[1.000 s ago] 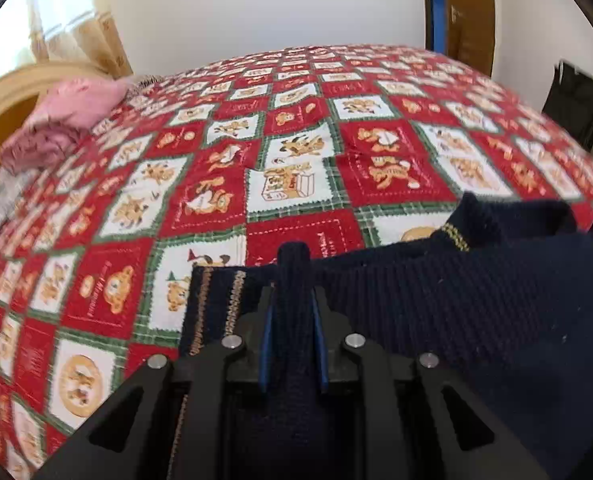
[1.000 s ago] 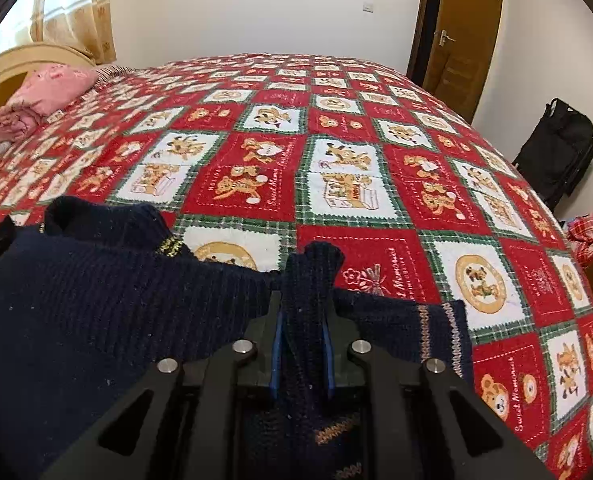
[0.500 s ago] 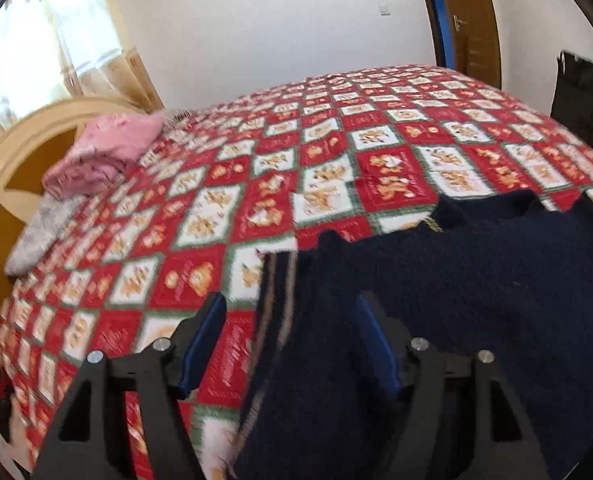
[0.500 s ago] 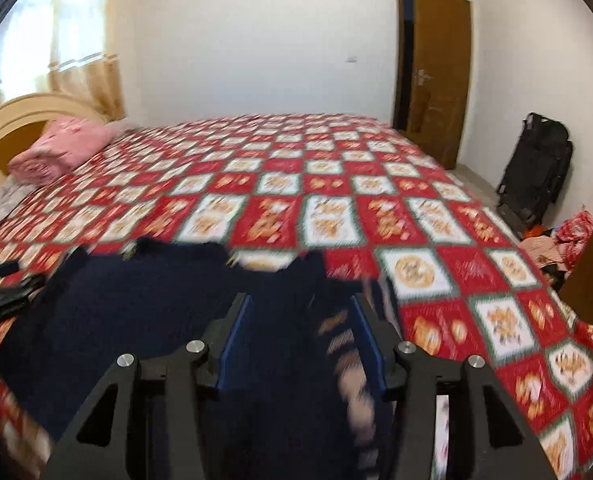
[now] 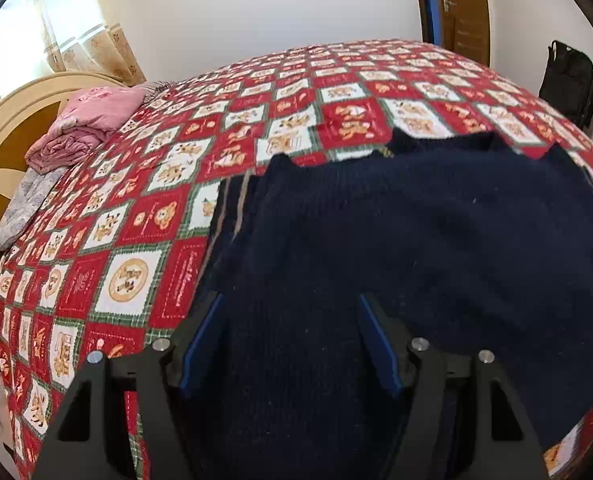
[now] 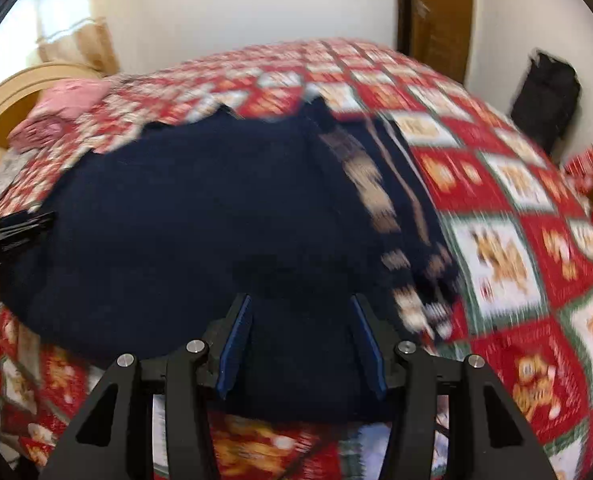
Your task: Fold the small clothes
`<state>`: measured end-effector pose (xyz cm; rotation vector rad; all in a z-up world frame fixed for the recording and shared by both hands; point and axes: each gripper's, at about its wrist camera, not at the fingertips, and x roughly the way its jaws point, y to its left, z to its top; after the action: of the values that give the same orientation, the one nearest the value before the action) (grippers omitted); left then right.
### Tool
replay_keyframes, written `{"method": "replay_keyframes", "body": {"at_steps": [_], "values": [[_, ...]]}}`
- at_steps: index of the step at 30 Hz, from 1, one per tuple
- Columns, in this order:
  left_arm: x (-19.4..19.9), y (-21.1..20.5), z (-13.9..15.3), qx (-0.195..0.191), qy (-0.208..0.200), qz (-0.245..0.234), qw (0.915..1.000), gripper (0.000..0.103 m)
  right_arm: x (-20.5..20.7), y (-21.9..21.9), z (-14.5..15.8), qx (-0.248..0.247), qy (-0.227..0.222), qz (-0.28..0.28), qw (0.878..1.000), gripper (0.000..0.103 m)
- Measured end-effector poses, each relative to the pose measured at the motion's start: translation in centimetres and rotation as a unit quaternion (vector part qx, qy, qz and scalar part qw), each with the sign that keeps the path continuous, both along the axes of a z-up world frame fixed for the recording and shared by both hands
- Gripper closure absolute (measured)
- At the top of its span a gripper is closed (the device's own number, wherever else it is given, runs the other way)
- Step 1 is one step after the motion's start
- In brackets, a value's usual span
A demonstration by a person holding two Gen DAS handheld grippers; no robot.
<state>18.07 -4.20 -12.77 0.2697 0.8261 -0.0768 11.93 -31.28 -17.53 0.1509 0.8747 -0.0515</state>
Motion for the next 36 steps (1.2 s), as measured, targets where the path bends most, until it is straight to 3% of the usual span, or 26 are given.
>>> {"method": "replay_keyframes", "body": {"at_steps": [6,9,13,16,19,21,25,28,31,36], "values": [[-0.5,0.7,-0.7,0.016,-0.005,0.006,0.9998,0.023,-1.5,-1.9,0.8,0.014,-0.004,-0.029,0.999,0.052],[-1.1,1.7,-0.1,0.004,-0.007,0.018,0.9998,0.023,-1.4,-1.6,2.9,0.003,-0.038,-0.025,0.999,0.052],[-2.8,3.4,0.6,-0.017,-0.028,0.035,0.9989,0.021,1.6,-0.2,5.9,-0.004,-0.087,0.008,0.996,0.052],[-2.6,4.1,-0.3,-0.012,-0.023,0.053,0.9982,0.019,5.4,0.8,6.7,-0.003,-0.101,0.028,0.995,0.052],[-2.0,5.1,-1.0,-0.04,-0.003,0.073,0.9965,0.019,9.7,2.0,6.2,0.01,-0.084,0.047,0.995,0.053],[-1.8,5.4,-1.0,-0.055,0.002,0.08,0.9953,0.017,12.0,2.5,5.2,-0.014,-0.071,0.047,0.996,0.053],[-1.8,5.0,-1.1,-0.032,-0.006,0.076,0.9966,0.013,15.2,1.8,1.6,-0.041,-0.027,0.022,0.999,0.053],[-1.7,4.9,-1.3,-0.022,-0.01,0.076,0.9968,0.008,15.4,-0.2,1.2,-0.009,-0.033,0.005,0.999,0.055],[-1.4,5.2,-1.5,-0.019,-0.014,0.088,0.9958,0.0,15.7,-0.6,0.9,-0.011,-0.038,-0.006,0.999,0.055],[-1.3,5.4,-1.8,-0.024,-0.018,0.097,0.9949,0.0,16.3,-0.7,1.0,-0.013,-0.042,-0.006,0.999,0.055]]}}
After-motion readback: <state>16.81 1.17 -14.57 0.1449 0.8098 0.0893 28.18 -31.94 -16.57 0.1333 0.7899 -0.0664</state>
